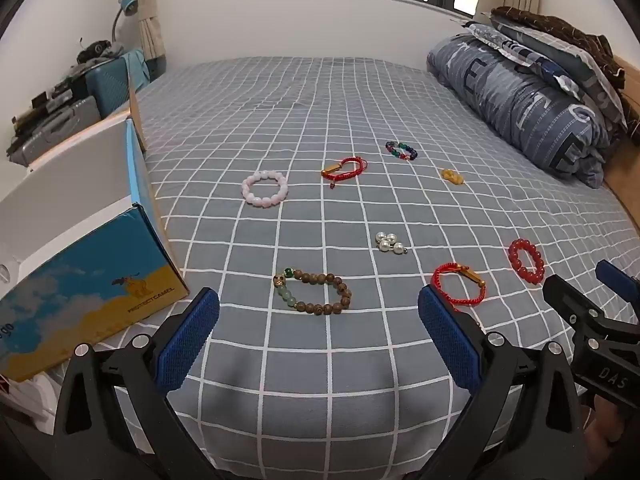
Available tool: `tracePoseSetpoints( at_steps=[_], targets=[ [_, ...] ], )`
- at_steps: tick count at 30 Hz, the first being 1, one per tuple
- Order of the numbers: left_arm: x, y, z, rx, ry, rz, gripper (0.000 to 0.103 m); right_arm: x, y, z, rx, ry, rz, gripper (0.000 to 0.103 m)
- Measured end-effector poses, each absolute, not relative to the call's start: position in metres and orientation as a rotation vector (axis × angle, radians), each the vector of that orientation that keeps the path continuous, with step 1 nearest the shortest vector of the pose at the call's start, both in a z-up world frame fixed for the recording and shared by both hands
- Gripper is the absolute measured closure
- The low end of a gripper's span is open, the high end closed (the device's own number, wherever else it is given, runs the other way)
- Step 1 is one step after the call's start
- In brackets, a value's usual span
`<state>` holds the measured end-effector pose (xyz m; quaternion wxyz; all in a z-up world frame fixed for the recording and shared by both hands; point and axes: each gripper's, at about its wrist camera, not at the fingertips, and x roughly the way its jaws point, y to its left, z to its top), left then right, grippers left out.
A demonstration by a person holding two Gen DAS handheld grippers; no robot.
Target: Organize jewelry
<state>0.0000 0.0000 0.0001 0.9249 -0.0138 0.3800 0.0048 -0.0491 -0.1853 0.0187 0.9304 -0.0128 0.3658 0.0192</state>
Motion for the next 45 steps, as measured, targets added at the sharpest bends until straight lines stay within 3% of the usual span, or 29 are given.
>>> tracePoseSetpoints(
  at_steps=[45],
  targets=[
    [-0.004, -0.007, 0.003, -0.023, 0.773, -0.024, 0.006, -0.052, -0.183, 0.019, -0.011, 0.740, 0.050, 0.007]
  ],
)
